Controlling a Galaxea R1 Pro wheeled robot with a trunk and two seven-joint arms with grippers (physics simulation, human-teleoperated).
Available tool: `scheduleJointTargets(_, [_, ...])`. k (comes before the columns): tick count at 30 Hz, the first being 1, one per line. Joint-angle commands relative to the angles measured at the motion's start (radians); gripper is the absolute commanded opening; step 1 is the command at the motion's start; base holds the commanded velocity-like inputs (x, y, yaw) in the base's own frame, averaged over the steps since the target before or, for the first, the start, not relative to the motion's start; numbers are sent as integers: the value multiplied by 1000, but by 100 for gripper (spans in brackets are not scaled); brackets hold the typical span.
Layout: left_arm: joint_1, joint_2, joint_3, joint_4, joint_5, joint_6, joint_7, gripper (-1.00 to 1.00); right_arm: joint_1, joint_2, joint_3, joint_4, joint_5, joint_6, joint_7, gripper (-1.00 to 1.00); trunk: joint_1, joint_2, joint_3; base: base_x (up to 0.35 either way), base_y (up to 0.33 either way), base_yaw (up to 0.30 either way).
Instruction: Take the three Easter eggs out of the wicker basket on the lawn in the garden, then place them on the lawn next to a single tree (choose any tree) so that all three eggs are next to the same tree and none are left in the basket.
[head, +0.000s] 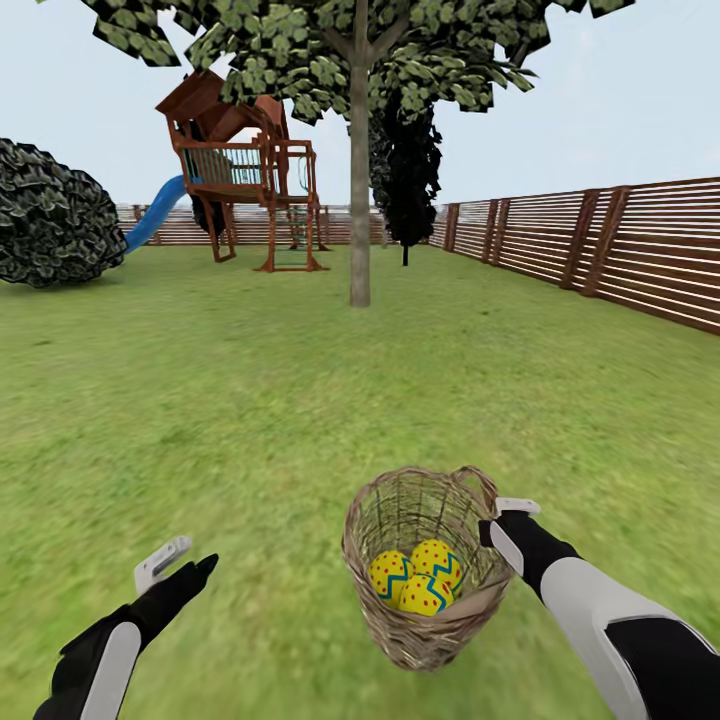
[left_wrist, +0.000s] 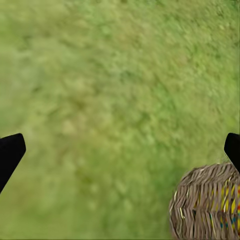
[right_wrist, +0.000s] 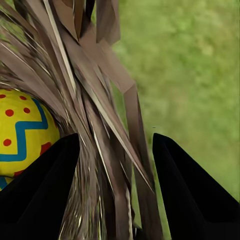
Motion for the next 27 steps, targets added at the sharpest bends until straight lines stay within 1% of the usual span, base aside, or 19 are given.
scheduleJointTargets(1, [-1, -1, 1, -1, 10, 5, 7, 100, -1, -1, 6, -3, -11, 5, -5, -100, 0, 0, -1, 334, 0, 0])
scheduleJointTargets(7, [-1, -2, 0, -1, 10, 6, 7, 100, 0, -1, 6, -3, -11, 3, -5, -100, 0, 0, -1, 334, 0, 91])
scheduleJointTargets(27, [-1, -1, 1, -1, 9, 4, 7, 100, 0, -2, 6, -6, -11, 1, -4, -100, 0, 0, -1, 334, 0, 2])
